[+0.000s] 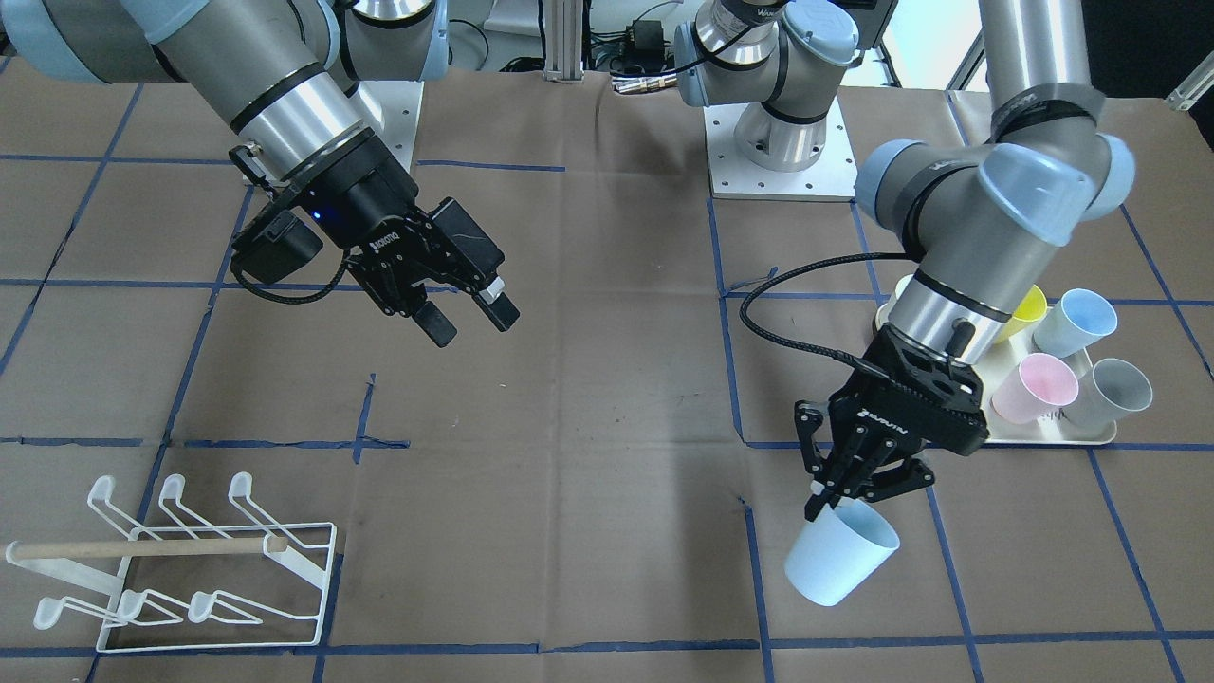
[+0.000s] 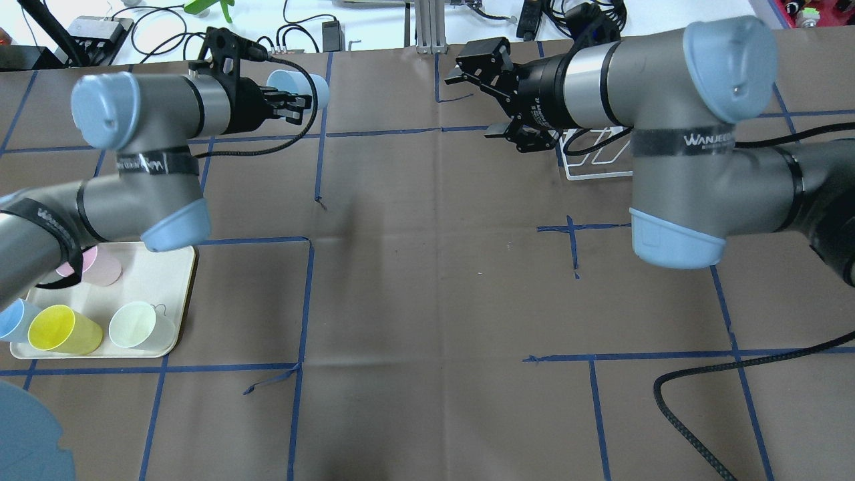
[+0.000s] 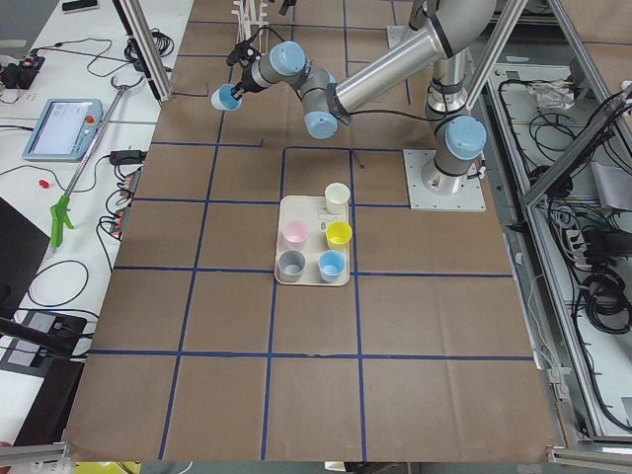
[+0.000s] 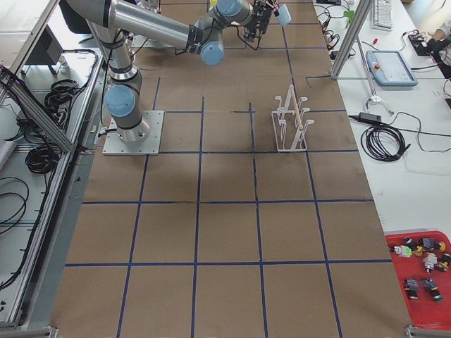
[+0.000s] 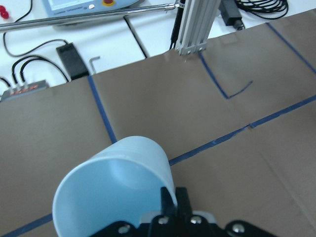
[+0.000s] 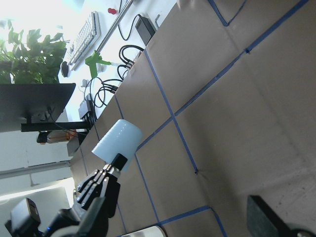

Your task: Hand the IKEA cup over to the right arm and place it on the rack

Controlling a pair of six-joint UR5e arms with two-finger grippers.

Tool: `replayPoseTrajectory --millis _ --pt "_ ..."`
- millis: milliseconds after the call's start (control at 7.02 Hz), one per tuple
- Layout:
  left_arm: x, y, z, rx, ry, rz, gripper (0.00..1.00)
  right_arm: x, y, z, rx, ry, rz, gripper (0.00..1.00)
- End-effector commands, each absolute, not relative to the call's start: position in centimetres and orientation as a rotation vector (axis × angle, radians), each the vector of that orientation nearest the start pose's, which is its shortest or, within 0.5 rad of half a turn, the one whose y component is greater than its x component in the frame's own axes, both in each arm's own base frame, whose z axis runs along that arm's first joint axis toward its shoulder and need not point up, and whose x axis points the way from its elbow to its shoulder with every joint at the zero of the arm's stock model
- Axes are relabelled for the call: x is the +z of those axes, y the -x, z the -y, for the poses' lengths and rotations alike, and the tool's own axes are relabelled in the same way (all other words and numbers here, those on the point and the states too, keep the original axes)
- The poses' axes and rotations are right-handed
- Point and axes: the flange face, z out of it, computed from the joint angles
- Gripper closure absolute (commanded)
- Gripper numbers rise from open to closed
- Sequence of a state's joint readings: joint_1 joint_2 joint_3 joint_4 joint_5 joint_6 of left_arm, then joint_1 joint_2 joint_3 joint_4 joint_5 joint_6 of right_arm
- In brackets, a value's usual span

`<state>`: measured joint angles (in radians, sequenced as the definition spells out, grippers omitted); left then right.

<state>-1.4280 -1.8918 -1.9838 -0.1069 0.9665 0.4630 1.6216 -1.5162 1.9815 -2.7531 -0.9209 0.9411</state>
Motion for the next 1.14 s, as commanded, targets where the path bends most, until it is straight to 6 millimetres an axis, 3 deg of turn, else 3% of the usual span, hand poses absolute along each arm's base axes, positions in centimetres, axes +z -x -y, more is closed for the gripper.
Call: replayPoseTrajectory --millis 0,142,427,712,997 --pt "26.7 15.5 53.8 -1.772 -1.106 -2.992 1.0 39.1 -21.9 46.5 -0.339 -0.87 -1.965 0.03" --pt "27.2 17.8 52.2 -1.933 -1.121 -3.043 1.0 38.8 -21.7 45.2 -0.374 -0.899 -1.871 0.02" --pt "29.5 19.5 50.4 -2.028 -0.949 -3.192 1.0 39.8 -21.6 44.6 -0.361 -0.976 -1.741 0.02" --pt "30.4 20.3 48.5 -2.025 -0.951 -3.202 1.0 37.0 -21.4 45.2 -0.383 -0.973 -1.71 0.03" --pt "31.0 20.1 46.3 -2.008 -0.902 -3.181 1.0 33.9 -21.2 46.0 -0.287 -1.107 -1.673 0.01"
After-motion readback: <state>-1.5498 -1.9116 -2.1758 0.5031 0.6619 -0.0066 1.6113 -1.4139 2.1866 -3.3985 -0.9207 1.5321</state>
